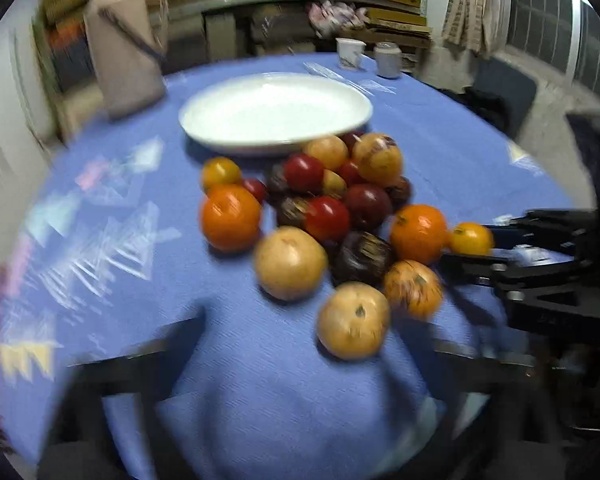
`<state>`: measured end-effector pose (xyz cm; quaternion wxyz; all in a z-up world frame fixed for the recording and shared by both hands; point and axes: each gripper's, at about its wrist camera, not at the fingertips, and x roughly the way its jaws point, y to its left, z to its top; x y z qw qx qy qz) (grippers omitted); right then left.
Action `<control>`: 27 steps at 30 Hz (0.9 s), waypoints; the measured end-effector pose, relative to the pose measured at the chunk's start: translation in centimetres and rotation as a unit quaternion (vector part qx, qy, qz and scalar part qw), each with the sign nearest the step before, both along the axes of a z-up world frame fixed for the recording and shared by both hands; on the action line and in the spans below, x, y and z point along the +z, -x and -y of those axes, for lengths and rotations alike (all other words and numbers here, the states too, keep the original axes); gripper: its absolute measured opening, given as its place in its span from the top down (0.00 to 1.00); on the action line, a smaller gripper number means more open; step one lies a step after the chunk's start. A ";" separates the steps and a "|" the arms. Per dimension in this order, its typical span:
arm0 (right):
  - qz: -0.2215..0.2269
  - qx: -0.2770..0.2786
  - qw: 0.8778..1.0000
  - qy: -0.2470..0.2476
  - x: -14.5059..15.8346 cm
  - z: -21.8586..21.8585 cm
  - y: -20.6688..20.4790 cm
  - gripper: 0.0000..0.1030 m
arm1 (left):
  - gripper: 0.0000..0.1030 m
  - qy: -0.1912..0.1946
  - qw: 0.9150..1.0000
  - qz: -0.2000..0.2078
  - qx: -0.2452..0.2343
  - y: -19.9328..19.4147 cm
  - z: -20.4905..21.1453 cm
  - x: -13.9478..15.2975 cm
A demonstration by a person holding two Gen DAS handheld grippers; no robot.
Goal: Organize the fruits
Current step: 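Grasp the pale round pear with the left gripper while the right gripper holds its fruit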
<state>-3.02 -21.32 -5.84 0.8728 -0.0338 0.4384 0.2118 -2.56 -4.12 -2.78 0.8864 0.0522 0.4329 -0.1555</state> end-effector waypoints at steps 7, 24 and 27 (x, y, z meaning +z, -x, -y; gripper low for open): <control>-0.002 0.003 1.000 -0.009 -0.1 0.5 0.0 0.64 | 0.03 -0.019 1.000 0.007 -0.009 0.3 0.4 0.1; -0.010 0.006 1.000 -0.012 -0.7 0.2 -0.2 0.64 | 0.47 -0.046 0.998 -0.034 -0.026 -1.3 1.8 -2.7; -0.015 0.005 1.000 -0.013 -0.8 0.1 -0.3 0.64 | 0.60 -0.033 0.998 -0.034 -0.036 -1.2 2.1 -2.6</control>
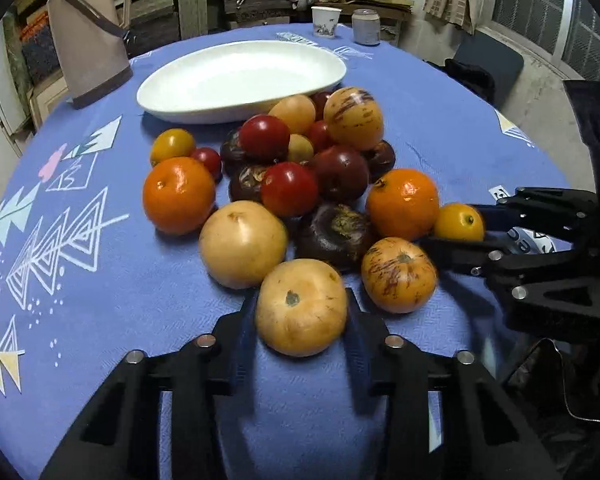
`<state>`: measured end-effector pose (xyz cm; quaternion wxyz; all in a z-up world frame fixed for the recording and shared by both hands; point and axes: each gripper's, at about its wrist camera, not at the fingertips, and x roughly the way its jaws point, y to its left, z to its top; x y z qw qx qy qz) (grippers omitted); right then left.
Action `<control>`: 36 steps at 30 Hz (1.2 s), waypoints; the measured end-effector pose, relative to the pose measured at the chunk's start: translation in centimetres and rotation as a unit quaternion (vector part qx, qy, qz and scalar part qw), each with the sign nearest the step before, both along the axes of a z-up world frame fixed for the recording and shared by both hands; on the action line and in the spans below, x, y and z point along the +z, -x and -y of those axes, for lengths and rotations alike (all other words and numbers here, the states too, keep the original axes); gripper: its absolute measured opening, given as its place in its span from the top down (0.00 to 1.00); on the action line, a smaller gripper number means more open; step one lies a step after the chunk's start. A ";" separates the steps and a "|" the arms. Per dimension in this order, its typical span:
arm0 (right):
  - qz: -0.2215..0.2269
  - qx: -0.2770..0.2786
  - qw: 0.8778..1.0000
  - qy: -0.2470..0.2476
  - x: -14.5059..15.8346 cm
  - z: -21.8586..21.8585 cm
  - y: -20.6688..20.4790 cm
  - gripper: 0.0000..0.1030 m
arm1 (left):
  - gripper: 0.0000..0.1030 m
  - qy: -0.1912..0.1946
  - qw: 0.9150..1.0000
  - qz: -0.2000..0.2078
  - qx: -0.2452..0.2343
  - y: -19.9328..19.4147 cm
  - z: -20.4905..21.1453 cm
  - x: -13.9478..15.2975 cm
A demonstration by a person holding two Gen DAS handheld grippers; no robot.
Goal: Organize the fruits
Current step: 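Grasp the pale round pear with the left gripper while the right gripper holds its fruit, then carry both fruits over the white plate and open both grippers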
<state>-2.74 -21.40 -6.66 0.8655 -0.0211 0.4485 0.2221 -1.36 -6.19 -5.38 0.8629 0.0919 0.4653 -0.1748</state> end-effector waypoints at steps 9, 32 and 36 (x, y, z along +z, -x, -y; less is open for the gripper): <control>0.017 -0.003 1.000 -0.012 2.0 1.1 0.8 0.64 | 0.60 0.020 1.000 0.016 0.003 1.0 -1.0 1.6; 0.028 0.009 1.000 -0.006 6.1 -1.2 -17.5 0.64 | 0.60 -0.008 0.998 0.041 0.045 -17.7 -0.9 5.0; 0.009 0.009 1.000 0.001 4.8 -1.7 -20.2 0.64 | 0.60 -0.003 0.998 0.021 0.053 -19.8 -1.4 3.6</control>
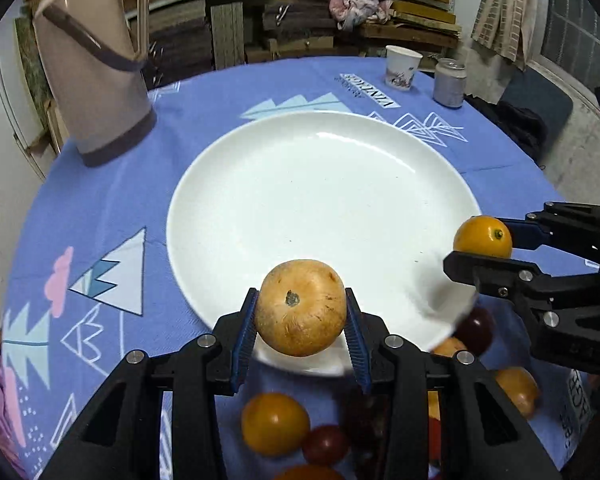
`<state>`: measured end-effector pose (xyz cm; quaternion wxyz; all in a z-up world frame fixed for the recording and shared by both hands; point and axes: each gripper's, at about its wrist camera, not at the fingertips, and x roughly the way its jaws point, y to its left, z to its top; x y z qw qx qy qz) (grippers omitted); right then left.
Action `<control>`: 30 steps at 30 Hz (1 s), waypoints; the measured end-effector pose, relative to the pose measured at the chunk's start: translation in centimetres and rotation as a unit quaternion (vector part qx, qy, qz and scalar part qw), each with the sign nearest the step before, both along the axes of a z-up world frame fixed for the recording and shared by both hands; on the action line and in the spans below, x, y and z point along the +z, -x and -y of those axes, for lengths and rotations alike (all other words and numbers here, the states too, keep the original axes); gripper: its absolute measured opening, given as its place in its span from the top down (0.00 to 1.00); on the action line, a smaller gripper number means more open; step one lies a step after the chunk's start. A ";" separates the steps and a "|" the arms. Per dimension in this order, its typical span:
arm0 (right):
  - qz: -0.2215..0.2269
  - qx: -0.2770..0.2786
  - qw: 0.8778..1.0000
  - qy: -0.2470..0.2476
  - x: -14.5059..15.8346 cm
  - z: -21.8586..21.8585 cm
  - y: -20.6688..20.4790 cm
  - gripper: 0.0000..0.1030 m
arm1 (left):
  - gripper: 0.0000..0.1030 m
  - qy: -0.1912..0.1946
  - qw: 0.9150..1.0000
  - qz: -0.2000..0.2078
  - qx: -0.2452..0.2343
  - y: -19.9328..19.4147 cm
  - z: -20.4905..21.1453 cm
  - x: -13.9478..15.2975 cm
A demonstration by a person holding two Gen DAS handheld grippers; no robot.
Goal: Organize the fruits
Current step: 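Carry both fruits over the white plate and open both grippers, then grasp the large mandarin with the right gripper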
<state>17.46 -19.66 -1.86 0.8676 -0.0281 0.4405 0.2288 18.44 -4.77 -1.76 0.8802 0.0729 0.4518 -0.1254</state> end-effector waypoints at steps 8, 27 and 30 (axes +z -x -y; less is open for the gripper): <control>-0.039 -0.012 0.999 0.023 -2.9 -0.5 -2.8 0.64 | 0.60 0.004 1.000 -0.013 0.004 -1.3 -0.1 -1.1; 0.048 -0.044 0.998 -0.006 1.3 4.5 8.3 0.12 | 0.25 -0.005 0.998 0.059 0.030 5.4 -2.1 2.9; 0.045 -0.043 0.998 -0.007 0.9 4.6 10.7 0.11 | 0.18 -0.009 0.997 0.066 0.034 7.5 -2.2 3.0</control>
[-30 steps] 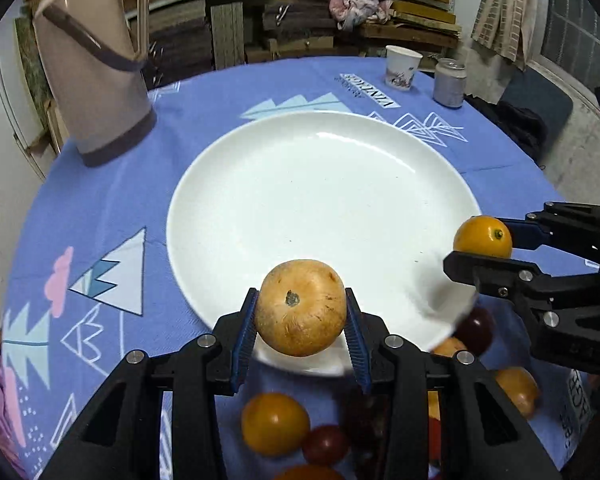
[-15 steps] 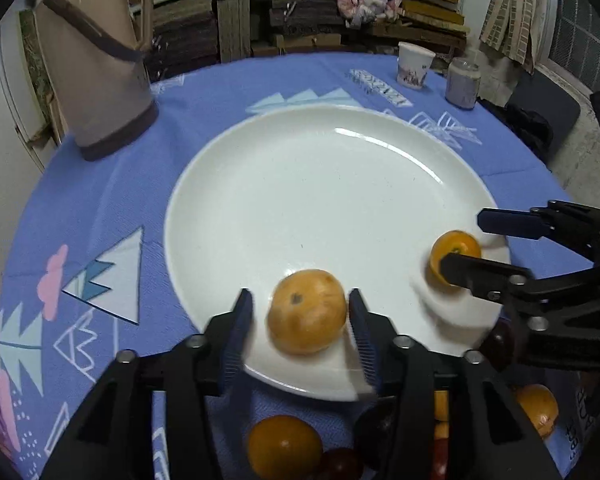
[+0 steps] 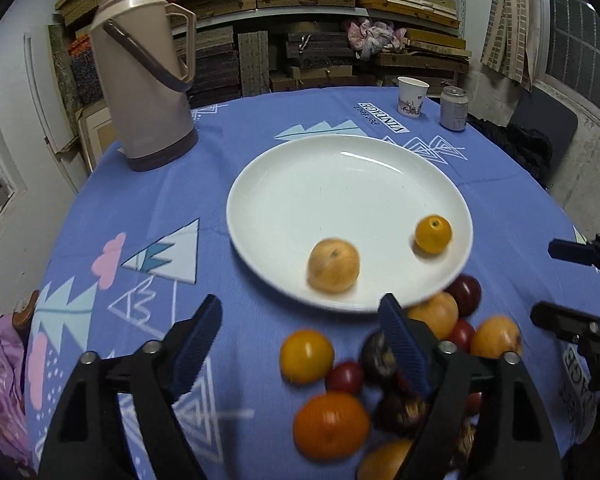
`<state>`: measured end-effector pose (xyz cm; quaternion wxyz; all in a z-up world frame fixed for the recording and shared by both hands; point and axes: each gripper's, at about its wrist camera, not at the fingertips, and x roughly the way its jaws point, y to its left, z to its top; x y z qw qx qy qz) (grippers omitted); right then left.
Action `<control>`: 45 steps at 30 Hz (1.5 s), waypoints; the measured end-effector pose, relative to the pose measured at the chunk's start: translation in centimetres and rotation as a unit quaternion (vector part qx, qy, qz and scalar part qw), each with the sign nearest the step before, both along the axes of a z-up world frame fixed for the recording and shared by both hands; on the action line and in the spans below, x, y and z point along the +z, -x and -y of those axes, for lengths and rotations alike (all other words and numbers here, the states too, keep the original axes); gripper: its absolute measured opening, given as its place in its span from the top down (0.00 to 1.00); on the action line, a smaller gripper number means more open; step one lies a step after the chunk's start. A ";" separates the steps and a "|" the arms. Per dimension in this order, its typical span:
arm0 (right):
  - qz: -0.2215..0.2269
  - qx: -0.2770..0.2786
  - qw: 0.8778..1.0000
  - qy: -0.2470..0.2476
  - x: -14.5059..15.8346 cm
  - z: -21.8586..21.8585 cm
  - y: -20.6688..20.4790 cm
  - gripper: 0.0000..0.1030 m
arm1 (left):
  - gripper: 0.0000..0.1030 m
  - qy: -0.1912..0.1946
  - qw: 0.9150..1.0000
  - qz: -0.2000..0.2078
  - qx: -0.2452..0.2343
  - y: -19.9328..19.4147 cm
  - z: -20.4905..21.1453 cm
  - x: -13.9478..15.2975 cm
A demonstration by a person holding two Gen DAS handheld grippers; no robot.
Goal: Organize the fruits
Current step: 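Grasp the large mandarin with the right gripper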
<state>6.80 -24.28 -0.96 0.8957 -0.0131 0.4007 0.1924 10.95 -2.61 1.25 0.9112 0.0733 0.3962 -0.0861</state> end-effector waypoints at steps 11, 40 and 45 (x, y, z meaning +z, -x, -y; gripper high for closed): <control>-0.010 0.015 1.000 0.016 -1.9 -0.7 7.1 0.11 | 0.15 0.013 1.000 -0.007 0.005 6.4 -0.6 -0.7; -0.069 0.038 0.996 -0.030 -5.6 -3.2 6.9 0.56 | 0.15 0.013 0.998 -0.056 -0.011 9.2 -0.1 -3.9; -0.072 0.035 0.996 -0.038 -5.7 -2.5 7.0 0.56 | 0.15 0.012 0.998 -0.061 -0.027 9.3 0.7 -4.3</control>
